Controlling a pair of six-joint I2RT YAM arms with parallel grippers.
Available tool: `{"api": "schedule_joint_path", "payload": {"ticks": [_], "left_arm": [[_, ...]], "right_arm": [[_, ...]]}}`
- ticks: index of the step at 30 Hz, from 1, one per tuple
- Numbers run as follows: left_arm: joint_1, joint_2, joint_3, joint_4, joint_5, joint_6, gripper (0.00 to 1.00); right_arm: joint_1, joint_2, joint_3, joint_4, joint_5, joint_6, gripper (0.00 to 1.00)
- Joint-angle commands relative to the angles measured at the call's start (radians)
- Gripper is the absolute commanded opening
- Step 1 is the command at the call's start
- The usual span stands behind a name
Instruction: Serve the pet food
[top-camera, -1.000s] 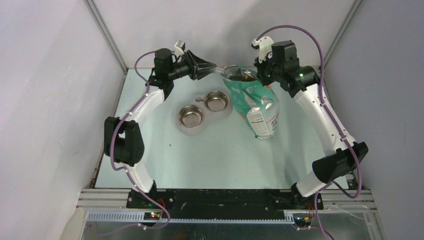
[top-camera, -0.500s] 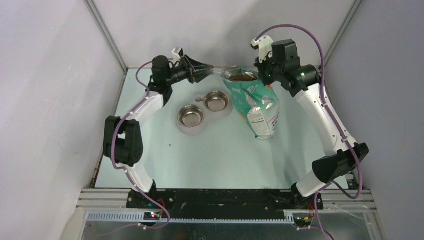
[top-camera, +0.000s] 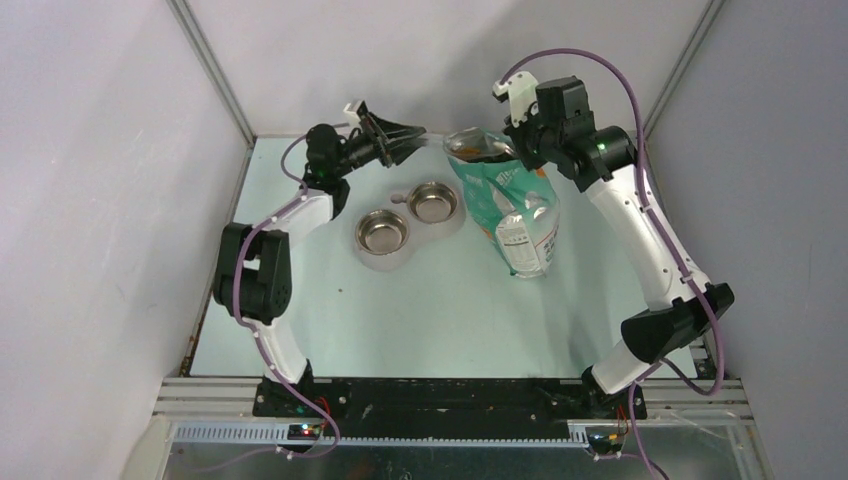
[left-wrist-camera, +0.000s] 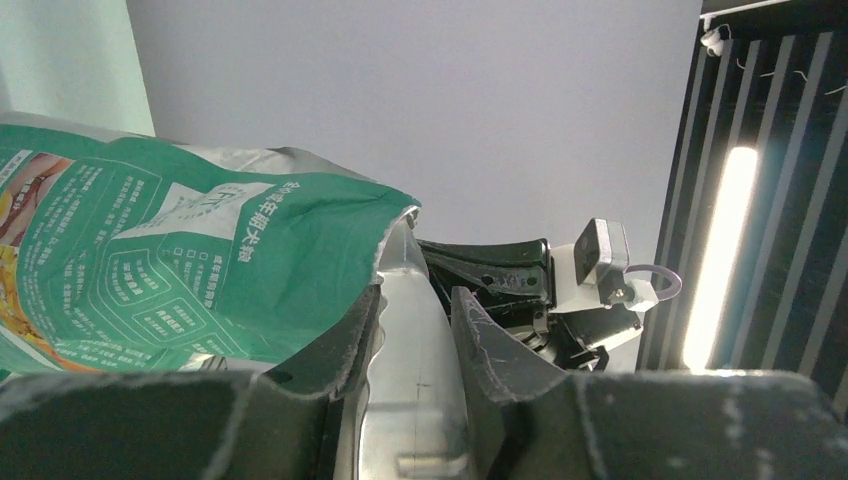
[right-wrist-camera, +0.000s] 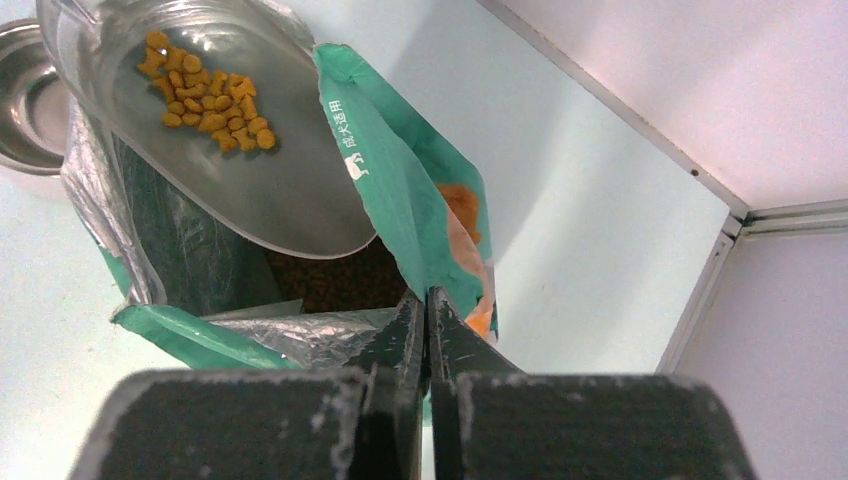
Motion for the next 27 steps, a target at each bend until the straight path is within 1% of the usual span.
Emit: {"api": "schedule_joint_path", "payload": {"ticks": [1, 4, 6, 8, 9, 11, 12, 13, 14, 15, 16, 17, 18, 19, 21, 27], "left_arm": [[0.026, 0.009, 0.045, 0.073, -0.099, -0.014, 0.00], [0.035, 0.005, 0.073, 0.083, -0.088, -0.001, 0.00], [0.043, 0.001, 0.105, 0.076, -0.068, 0.042, 0.00], [0.043, -0.003, 0.149, 0.064, -0.032, 0.154, 0.00], [0.041, -0.002, 0.167, 0.051, 0.006, 0.184, 0.00], [0.035, -0.008, 0.214, -0.015, 0.050, 0.288, 0.00], [0.033, -0.014, 0.234, -0.090, 0.063, 0.373, 0.00], [0.032, -0.027, 0.244, -0.135, 0.065, 0.426, 0.00], [0.029, -0.033, 0.265, -0.231, 0.061, 0.518, 0.00], [0.028, -0.037, 0.277, -0.303, 0.060, 0.554, 0.00], [0.027, -0.036, 0.294, -0.317, 0.061, 0.577, 0.00], [0.026, -0.027, 0.300, -0.304, 0.065, 0.567, 0.00], [0.028, -0.019, 0.304, -0.284, 0.073, 0.508, 0.00], [0.028, -0.002, 0.299, -0.221, 0.074, 0.470, 0.00], [0.029, 0.011, 0.276, -0.119, 0.068, 0.302, 0.00], [0.042, -0.017, 0.238, -0.107, 0.056, 0.249, 0.00]], "right_arm": [[0.001, -0.001, 0.063, -0.054, 0.071, -0.017, 0.00], [-0.001, -0.002, 0.076, -0.048, 0.076, -0.013, 0.00], [-0.004, -0.004, 0.081, -0.048, 0.073, -0.010, 0.00], [-0.006, -0.003, 0.095, -0.044, 0.069, 0.002, 0.00], [-0.006, 0.001, 0.105, -0.043, 0.060, 0.006, 0.00], [0.000, 0.012, 0.141, -0.042, 0.047, 0.013, 0.00], [0.007, 0.023, 0.170, -0.042, 0.041, 0.013, 0.00], [0.008, 0.028, 0.185, -0.042, 0.038, 0.014, 0.00], [0.015, 0.039, 0.213, -0.040, 0.031, 0.016, 0.00], [0.018, 0.044, 0.238, -0.040, 0.027, 0.021, 0.00], [0.021, 0.052, 0.250, -0.039, 0.019, 0.025, 0.00], [0.024, 0.056, 0.267, -0.041, 0.016, 0.032, 0.00], [0.026, 0.063, 0.275, -0.040, 0.011, 0.037, 0.00], [0.028, 0.066, 0.286, -0.040, 0.008, 0.047, 0.00], [0.025, 0.071, 0.292, -0.040, 0.002, 0.056, 0.00], [-0.010, 0.060, 0.268, -0.039, -0.010, 0.076, 0.00]]}}
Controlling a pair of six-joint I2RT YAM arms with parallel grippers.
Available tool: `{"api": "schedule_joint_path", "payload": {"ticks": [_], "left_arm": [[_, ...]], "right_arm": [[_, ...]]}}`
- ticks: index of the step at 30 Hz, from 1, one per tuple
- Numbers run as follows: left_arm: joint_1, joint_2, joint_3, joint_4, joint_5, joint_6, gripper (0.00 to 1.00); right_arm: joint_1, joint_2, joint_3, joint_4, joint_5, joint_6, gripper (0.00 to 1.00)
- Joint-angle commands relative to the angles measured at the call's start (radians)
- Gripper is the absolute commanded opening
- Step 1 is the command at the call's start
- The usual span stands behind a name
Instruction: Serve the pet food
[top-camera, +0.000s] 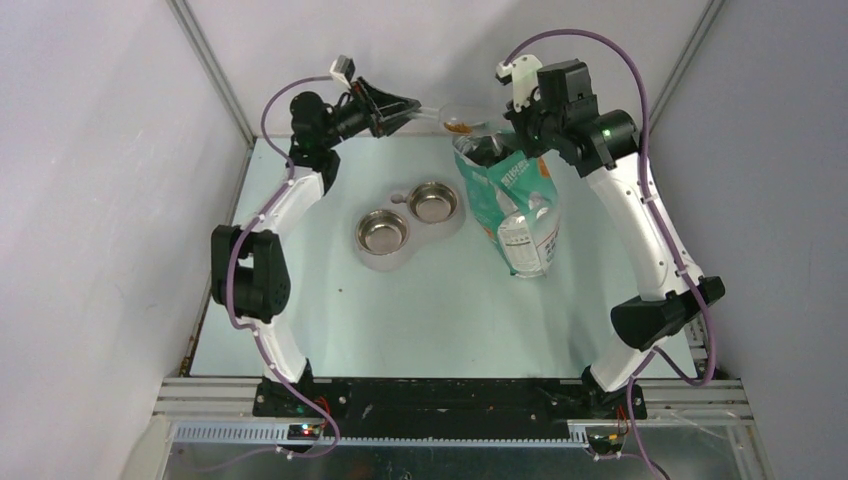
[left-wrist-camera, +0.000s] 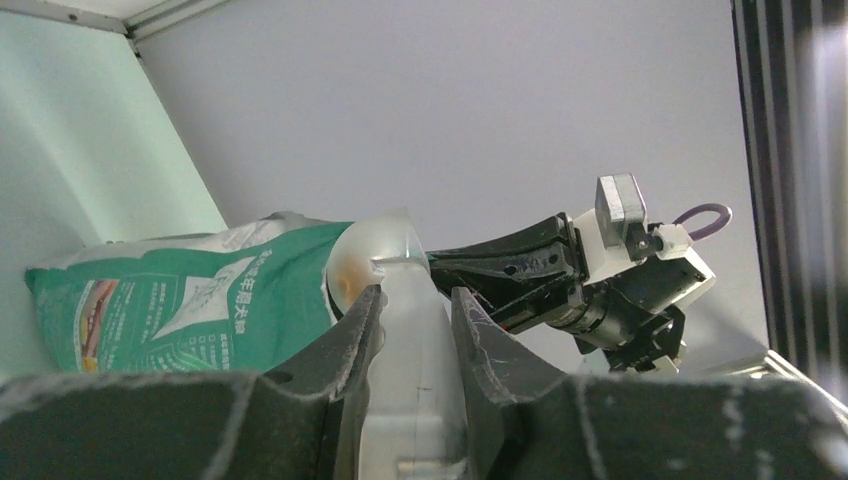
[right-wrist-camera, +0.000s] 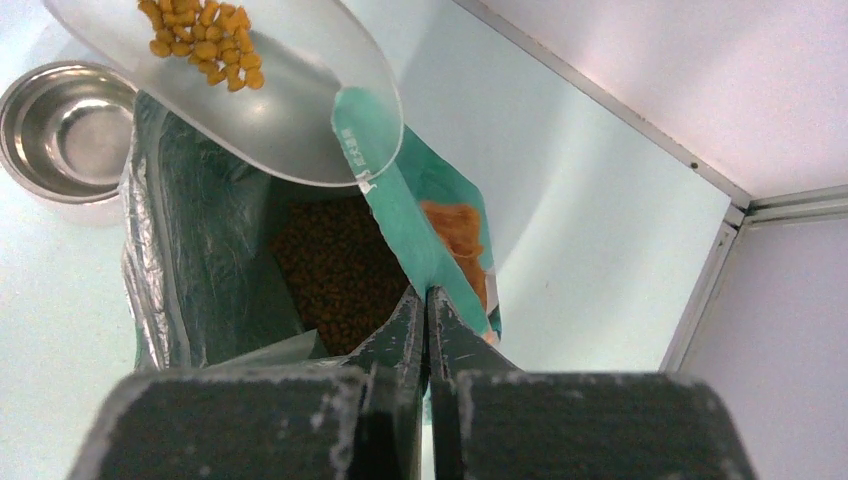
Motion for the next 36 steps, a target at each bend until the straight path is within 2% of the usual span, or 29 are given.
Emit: {"api": "schedule_joint_path", "payload": {"ticks": [1, 9, 20, 24, 29, 36], "left_arm": [[0.017, -0.035, -0.023, 0.061, 0.008, -0.068, 0.00], [0.096, -0.135, -0.081, 0.048, 0.047, -0.055, 0.00], [0.277, -0.340, -0.415, -0.005, 0.078, 0.049, 0.00], [0.359, -0.401, -0.517, -0.123, 0.071, 0.175, 0.00], [0.447, -0.441, -0.598, -0.321, 0.049, 0.405, 0.00], [0.494, -0.435, -0.629, -0.586, -0.038, 0.697, 0.00]], "right_arm": [[-0.024, -0.030, 0.047, 0.082, -0.027, 0.026, 0.00], [-0.055, -0.045, 0.036, 0.088, -0.043, 0.032, 0.00], [-0.112, -0.119, -0.071, 0.173, -0.098, 0.049, 0.00], [-0.132, -0.147, -0.123, 0.204, -0.116, 0.054, 0.00], [-0.141, -0.182, -0.173, 0.248, -0.131, 0.061, 0.00], [-0.144, -0.222, -0.207, 0.266, -0.135, 0.098, 0.00]]}}
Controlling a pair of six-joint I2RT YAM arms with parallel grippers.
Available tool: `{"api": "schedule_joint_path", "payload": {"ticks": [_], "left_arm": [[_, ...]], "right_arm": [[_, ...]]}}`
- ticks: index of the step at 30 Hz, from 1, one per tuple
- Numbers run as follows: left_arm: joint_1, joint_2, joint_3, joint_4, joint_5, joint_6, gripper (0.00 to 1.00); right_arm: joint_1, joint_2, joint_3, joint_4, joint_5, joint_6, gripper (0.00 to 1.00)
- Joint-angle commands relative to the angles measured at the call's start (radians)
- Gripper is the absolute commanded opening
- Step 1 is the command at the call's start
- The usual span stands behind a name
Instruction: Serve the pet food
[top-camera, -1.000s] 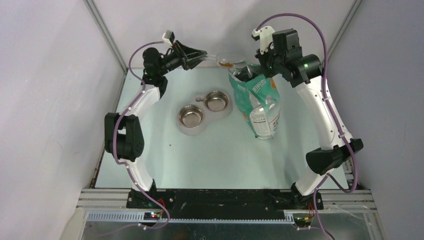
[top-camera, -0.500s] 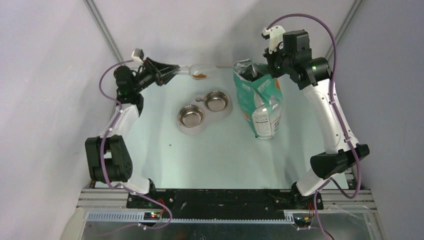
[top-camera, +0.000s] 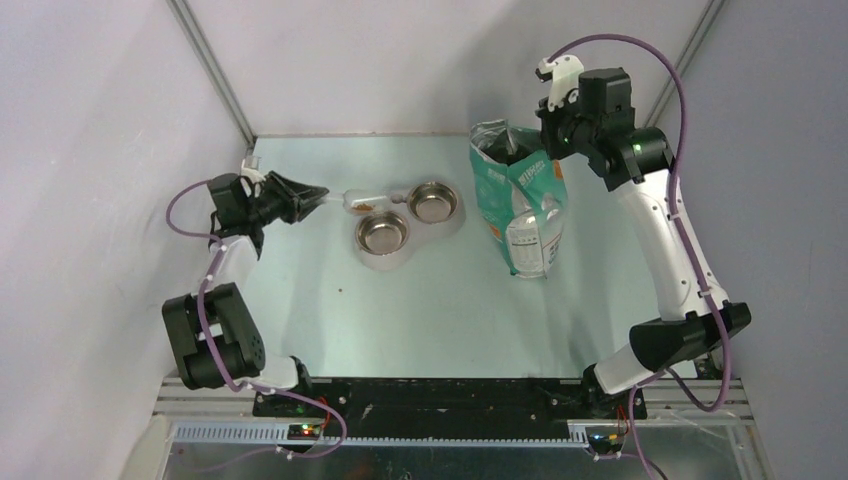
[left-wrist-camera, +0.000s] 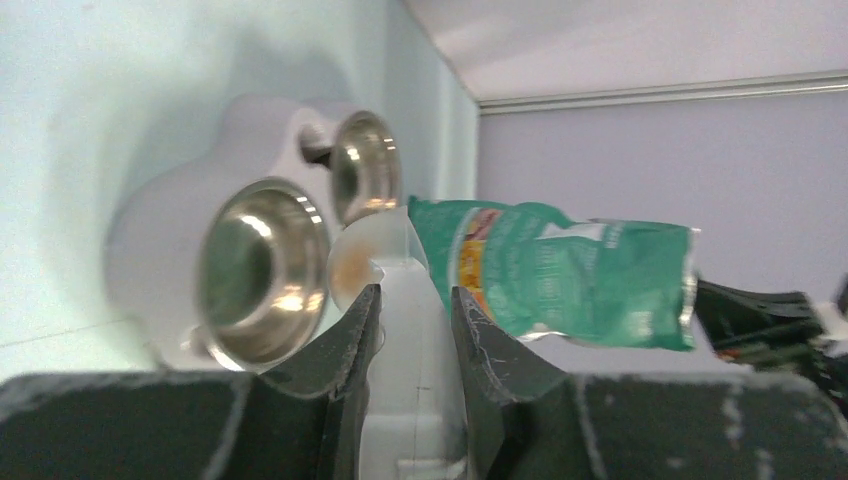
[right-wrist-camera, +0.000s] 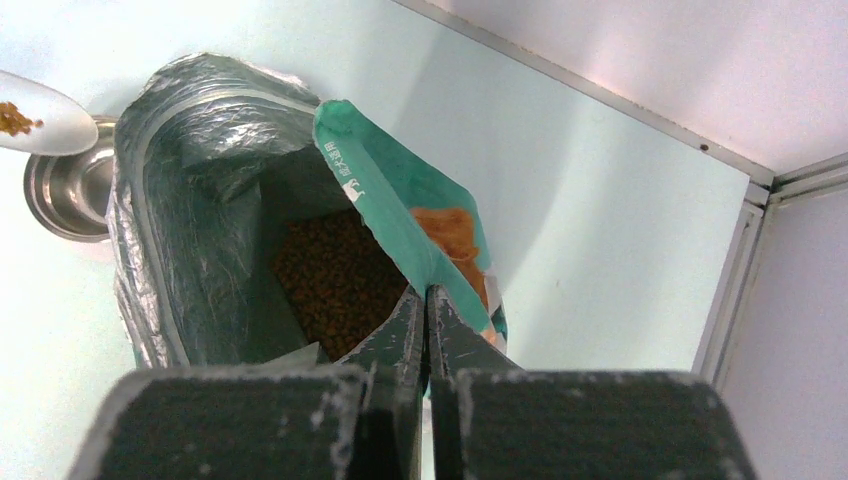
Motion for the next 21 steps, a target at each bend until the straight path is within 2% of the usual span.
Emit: {"api": "schedule_joint_path", "payload": {"ticks": [1, 6, 13, 21], "left_arm": [[0.012, -0.023, 0.030, -0.214, -0.070, 0.276, 0.00], [0.012, 0.034, 0.116, -0.419, -0.197, 0.493, 0.00], [-0.010, 0.115, 0.260, -0.603, -0.303, 0.675, 0.00], [-0.147, 0.119, 0.434, -0.770, -0.365, 0.834, 0.00]], "right_arm": [[-0.005, -0.082, 0.000, 0.120, -0.014, 0.026, 0.00], [-0.014, -0.103, -0.005, 0.118, -0.012, 0.024, 0.00], [-0.032, -0.130, -0.028, 0.127, -0.016, 0.023, 0.00], [-0.046, -0.147, -0.049, 0.134, -0.026, 0.023, 0.00]]}}
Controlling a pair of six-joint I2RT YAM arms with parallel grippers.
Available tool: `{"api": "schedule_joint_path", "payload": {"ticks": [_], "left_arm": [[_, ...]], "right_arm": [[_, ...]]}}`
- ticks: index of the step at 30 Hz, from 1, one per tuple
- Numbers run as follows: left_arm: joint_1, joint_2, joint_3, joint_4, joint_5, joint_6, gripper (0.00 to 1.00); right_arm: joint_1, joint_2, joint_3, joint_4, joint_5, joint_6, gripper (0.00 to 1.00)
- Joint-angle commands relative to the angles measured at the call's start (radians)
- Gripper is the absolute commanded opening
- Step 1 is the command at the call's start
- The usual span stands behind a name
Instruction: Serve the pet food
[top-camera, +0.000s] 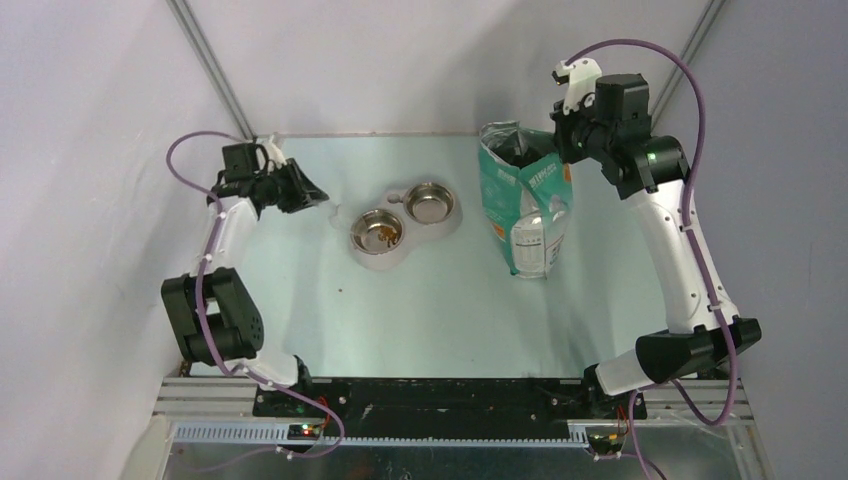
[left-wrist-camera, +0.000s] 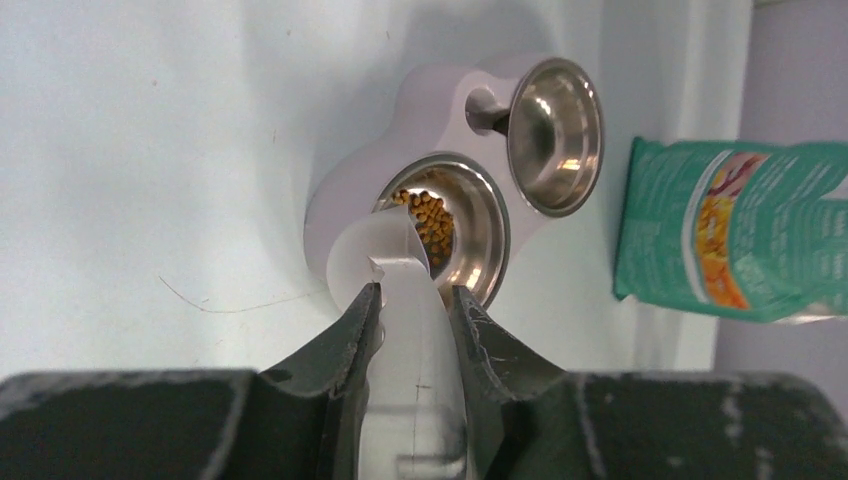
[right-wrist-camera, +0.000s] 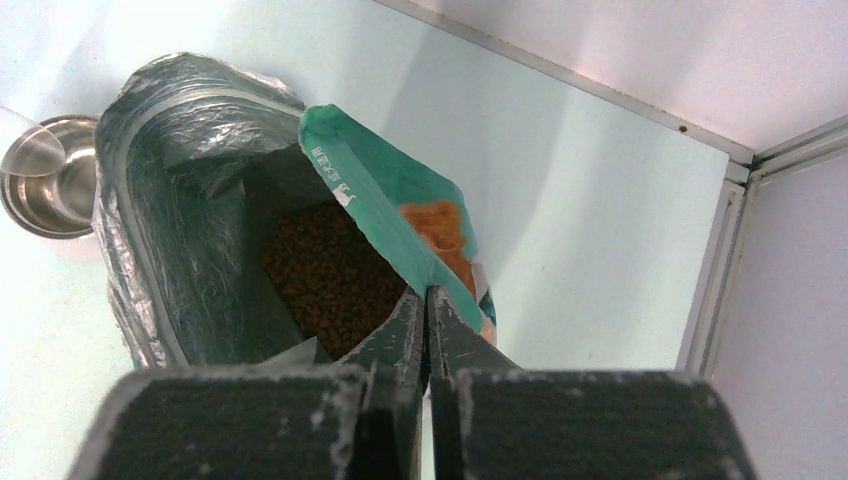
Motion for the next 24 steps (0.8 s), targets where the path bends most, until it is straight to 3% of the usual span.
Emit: {"api": "schedule_joint_path", "payload": {"ticks": [1, 5, 10, 11, 14, 16, 19, 24], "left_arm": [[-0.103, -0.002, 0.109, -0.147, -0.102, 0.199, 0.00], [-0.180, -0.008, 0.215, -0.221, -0.144, 0.251, 0.00], [-0.236, -0.050, 0.382, -0.196, -0.124, 0.232, 0.00], [-0.243, -0.061, 0.405, -0.152, -0.086, 0.193, 0.00], [-0.269, -0.168, 0.413, 0.199, -0.048, 0.056, 0.00], [-0.323, -0.185, 0.476, 0.284, -0.064, 0.023, 0.00], [-0.421, -0.131, 0.660, 0.281, -0.017, -0.004, 0.00], [-0.537, -0.015, 0.759, 0.191, 0.091, 0.018, 0.00]], "right_arm": [[-0.006, -0.075, 0.017, 0.115, -0.021, 0.014, 0.00], [-0.006, -0.072, 0.023, 0.112, -0.028, 0.015, 0.00], [-0.005, -0.035, 0.082, 0.109, -0.031, 0.003, 0.00], [-0.004, -0.012, 0.103, 0.097, -0.038, 0.002, 0.00], [0.005, 0.032, 0.188, 0.084, -0.050, 0.008, 0.00], [0.021, 0.063, 0.221, 0.084, -0.053, 0.009, 0.00], [0.057, 0.090, 0.256, 0.089, -0.034, 0.009, 0.00], [0.127, 0.155, 0.316, 0.109, 0.036, 0.025, 0.00]]}}
